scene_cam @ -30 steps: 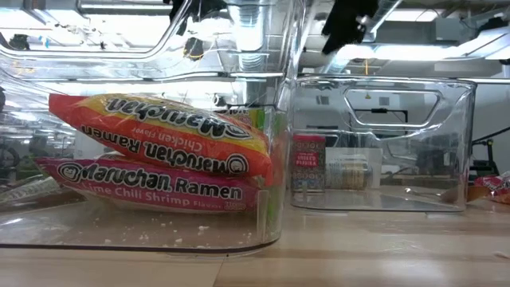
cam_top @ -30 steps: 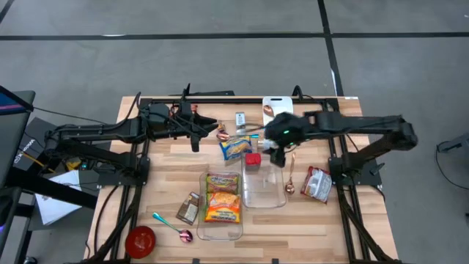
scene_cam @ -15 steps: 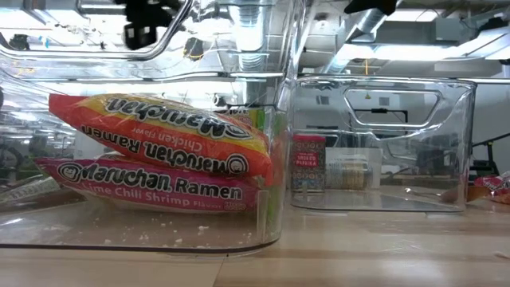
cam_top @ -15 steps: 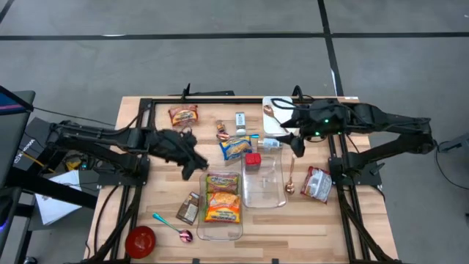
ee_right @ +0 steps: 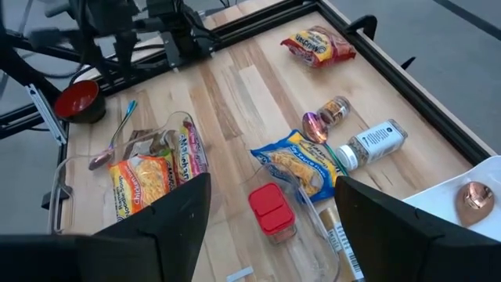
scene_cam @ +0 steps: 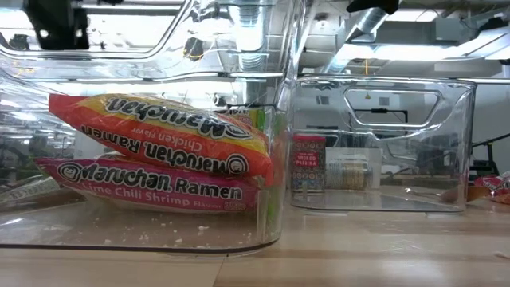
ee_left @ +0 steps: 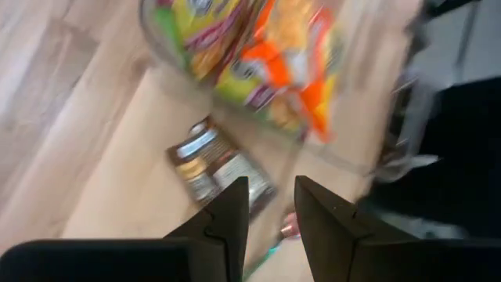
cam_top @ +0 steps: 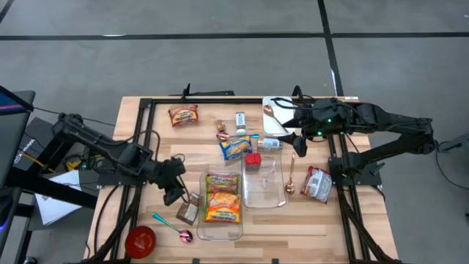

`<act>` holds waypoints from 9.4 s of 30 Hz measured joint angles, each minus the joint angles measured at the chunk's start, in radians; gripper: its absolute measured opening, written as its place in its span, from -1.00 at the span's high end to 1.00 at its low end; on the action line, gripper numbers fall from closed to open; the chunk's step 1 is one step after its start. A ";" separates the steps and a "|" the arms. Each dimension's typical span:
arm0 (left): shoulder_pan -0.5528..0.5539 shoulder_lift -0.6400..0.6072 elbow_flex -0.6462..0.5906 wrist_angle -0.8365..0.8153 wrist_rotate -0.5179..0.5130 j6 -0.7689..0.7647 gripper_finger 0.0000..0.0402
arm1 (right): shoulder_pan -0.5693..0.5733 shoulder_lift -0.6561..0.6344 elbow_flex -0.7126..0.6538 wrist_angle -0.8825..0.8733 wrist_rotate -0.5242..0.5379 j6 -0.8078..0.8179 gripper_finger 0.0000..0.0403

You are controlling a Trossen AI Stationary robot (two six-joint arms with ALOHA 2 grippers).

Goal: Pick & Place Food Item
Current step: Put the orange seasoning pack into the right transparent bin

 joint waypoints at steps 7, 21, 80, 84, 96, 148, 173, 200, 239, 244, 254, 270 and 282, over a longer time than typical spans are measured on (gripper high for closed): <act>0.002 0.001 -0.156 0.128 -0.020 0.205 0.51 | 0.000 -0.001 0.000 0.000 -0.001 -0.002 -0.32; 0.142 0.001 -0.409 0.456 0.112 0.478 0.35 | 0.000 0.000 0.000 0.001 -0.001 0.009 -0.32; 0.299 0.162 -0.430 0.551 0.469 0.667 0.97 | -0.006 0.001 0.000 -0.036 0.052 0.033 -0.32; 0.332 0.055 -0.430 0.447 0.469 0.656 0.97 | -0.006 0.001 0.000 -0.035 0.052 0.018 -0.32; 0.454 -0.287 -0.430 0.316 0.489 0.482 0.97 | -0.006 0.001 0.000 -0.017 0.052 -0.009 -0.32; 0.789 -0.021 -0.429 1.380 0.469 -0.534 0.97 | 0.075 0.394 0.218 0.383 -0.092 -1.058 -0.07; 0.784 -0.021 -0.429 1.424 0.473 -0.537 0.97 | 0.075 0.473 0.231 0.385 -0.135 -1.123 -0.06; 0.793 -0.022 -0.428 1.351 0.451 -0.320 0.64 | 0.019 0.468 0.324 0.316 -0.155 -0.995 1.00; 0.691 -0.025 -0.429 1.271 0.278 -0.012 0.44 | -0.094 0.463 0.316 -0.349 -0.266 -0.545 1.00; 0.672 -0.025 -0.429 1.270 0.278 -0.009 0.44 | -0.066 0.464 0.256 -0.386 -0.266 -0.560 1.00; 0.665 -0.025 -0.429 1.267 0.279 -0.003 0.44 | -0.047 0.463 0.143 -0.295 -0.274 -0.497 1.00; 0.665 -0.025 -0.429 1.267 0.280 0.017 0.44 | -0.075 0.466 0.092 -0.215 -0.291 -0.473 1.00; 0.665 -0.025 -0.429 1.267 0.280 0.017 0.44 | -0.084 0.466 0.092 -0.215 -0.290 -0.489 1.00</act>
